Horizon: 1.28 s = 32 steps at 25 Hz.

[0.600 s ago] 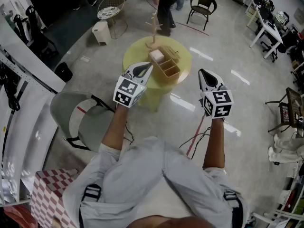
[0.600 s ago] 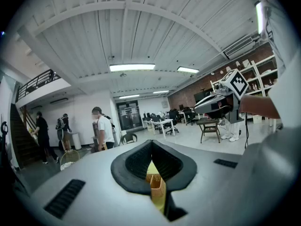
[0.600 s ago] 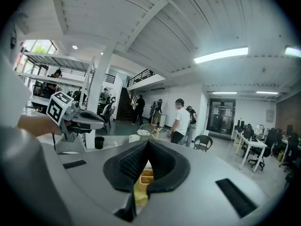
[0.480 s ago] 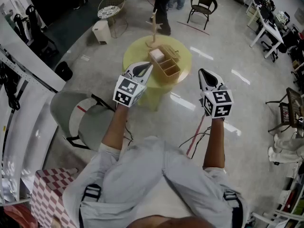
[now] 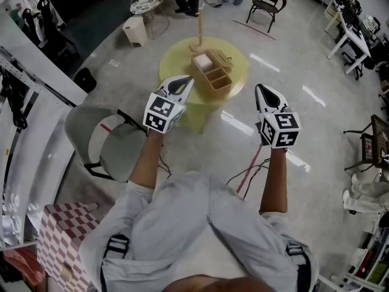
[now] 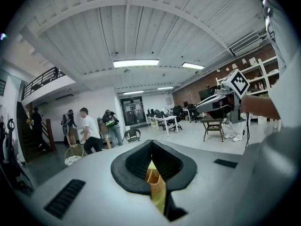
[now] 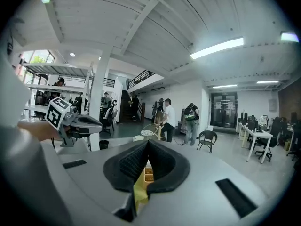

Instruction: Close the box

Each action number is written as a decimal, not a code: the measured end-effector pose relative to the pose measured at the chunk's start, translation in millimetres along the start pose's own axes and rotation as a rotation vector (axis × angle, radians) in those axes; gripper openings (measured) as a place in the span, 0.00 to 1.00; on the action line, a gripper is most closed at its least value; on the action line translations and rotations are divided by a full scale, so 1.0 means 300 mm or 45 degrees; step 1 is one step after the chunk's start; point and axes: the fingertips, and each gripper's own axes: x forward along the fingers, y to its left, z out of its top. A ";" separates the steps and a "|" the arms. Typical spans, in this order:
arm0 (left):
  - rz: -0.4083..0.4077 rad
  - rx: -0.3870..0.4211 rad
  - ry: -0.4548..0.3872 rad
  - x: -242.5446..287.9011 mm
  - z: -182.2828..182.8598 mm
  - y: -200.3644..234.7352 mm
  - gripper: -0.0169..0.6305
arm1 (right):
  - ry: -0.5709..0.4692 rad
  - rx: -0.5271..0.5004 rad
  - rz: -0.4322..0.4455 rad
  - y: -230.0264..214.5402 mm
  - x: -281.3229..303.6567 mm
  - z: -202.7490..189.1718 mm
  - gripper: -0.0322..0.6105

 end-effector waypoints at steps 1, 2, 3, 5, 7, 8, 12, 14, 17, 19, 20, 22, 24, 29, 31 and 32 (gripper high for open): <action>0.009 -0.003 0.008 0.001 -0.005 -0.011 0.07 | 0.002 0.007 0.007 -0.009 -0.007 -0.008 0.09; 0.017 -0.006 0.016 0.003 -0.009 -0.022 0.07 | 0.005 0.012 0.014 -0.018 -0.014 -0.017 0.09; 0.026 -0.007 0.022 0.004 -0.012 -0.035 0.07 | 0.008 0.014 0.020 -0.027 -0.021 -0.027 0.09; 0.044 -0.008 0.034 0.006 -0.020 -0.060 0.07 | 0.017 0.018 0.032 -0.043 -0.035 -0.053 0.09; 0.057 -0.013 0.048 0.013 -0.032 -0.086 0.07 | 0.033 0.027 0.042 -0.064 -0.045 -0.086 0.09; 0.058 -0.018 0.055 0.020 -0.039 -0.097 0.07 | 0.041 0.034 0.045 -0.076 -0.048 -0.101 0.09; 0.058 -0.037 0.076 0.066 -0.062 -0.114 0.07 | 0.052 0.059 0.059 -0.120 -0.036 -0.136 0.09; 0.060 -0.045 0.081 0.098 -0.069 -0.106 0.07 | 0.056 0.061 0.059 -0.143 -0.014 -0.145 0.09; 0.060 -0.047 0.086 0.154 -0.082 -0.083 0.07 | 0.064 0.057 0.059 -0.179 0.031 -0.154 0.09; 0.059 -0.050 0.085 0.198 -0.090 -0.054 0.07 | 0.073 0.048 0.057 -0.207 0.074 -0.154 0.09; 0.059 -0.052 0.083 0.223 -0.092 -0.033 0.07 | 0.075 0.045 0.056 -0.222 0.101 -0.151 0.09; 0.055 -0.054 0.077 0.277 -0.095 0.022 0.07 | 0.076 0.043 0.051 -0.252 0.168 -0.141 0.09; 0.047 -0.052 0.070 0.331 -0.098 0.084 0.07 | 0.082 0.043 0.046 -0.276 0.243 -0.133 0.09; 0.028 -0.051 0.060 0.470 -0.095 0.266 0.07 | 0.089 0.038 0.026 -0.332 0.450 -0.084 0.09; 0.014 -0.047 0.061 0.530 -0.091 0.342 0.07 | 0.094 0.033 0.019 -0.356 0.539 -0.060 0.09; 0.008 -0.044 0.060 0.560 -0.090 0.379 0.07 | 0.097 0.029 0.016 -0.367 0.583 -0.051 0.09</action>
